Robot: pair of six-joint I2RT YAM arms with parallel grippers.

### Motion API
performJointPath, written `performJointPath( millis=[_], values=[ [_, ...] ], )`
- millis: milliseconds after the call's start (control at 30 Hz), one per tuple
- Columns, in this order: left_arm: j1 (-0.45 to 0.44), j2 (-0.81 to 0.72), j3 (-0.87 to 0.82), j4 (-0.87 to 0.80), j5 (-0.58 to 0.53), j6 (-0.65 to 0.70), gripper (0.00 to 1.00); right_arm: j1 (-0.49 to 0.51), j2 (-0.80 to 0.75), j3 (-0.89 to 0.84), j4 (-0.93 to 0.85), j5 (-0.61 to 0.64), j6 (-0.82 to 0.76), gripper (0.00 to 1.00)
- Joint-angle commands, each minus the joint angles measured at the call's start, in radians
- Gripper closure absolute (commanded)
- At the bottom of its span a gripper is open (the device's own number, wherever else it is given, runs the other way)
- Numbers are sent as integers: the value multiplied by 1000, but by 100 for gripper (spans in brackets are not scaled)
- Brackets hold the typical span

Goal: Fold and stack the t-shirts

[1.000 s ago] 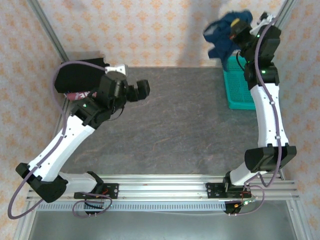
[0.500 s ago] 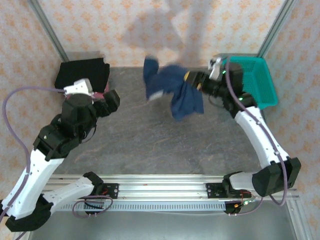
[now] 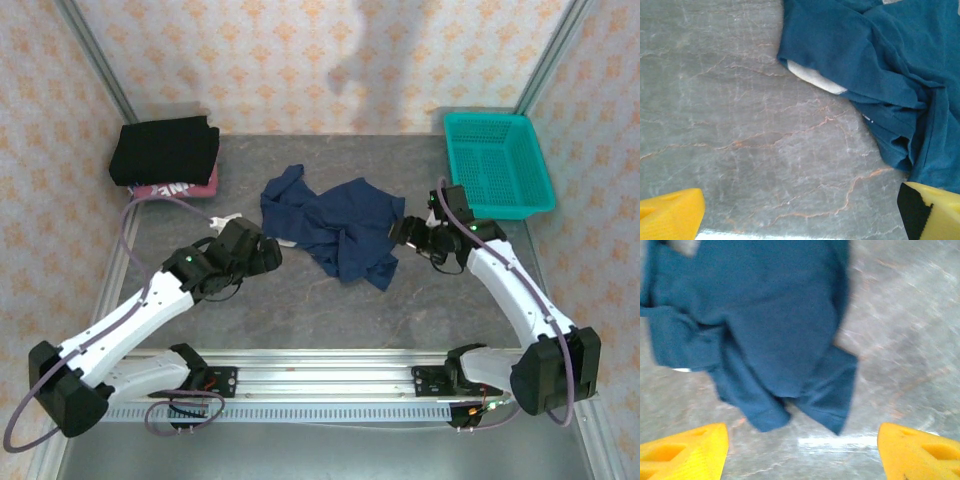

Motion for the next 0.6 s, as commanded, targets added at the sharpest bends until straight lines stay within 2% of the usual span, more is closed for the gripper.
performJointPath(
  millis=[0,100,233,400,567],
  values=[
    [25,89,45,94,16,-8,0,-18,40,-49,85,56,26,23],
    [63,186,98,140,60,-5,0,-47,120,-45,192,45,41,23],
    [77,300,202,217,161,7,3,-72,292,52,232,31,18,26],
    [-7,436,325,195,296,9,10,-89,464,183,268,9,-9,27],
    [-89,490,241,284,405,-106,21,-97,616,292,238,0,-53,32]
  ],
)
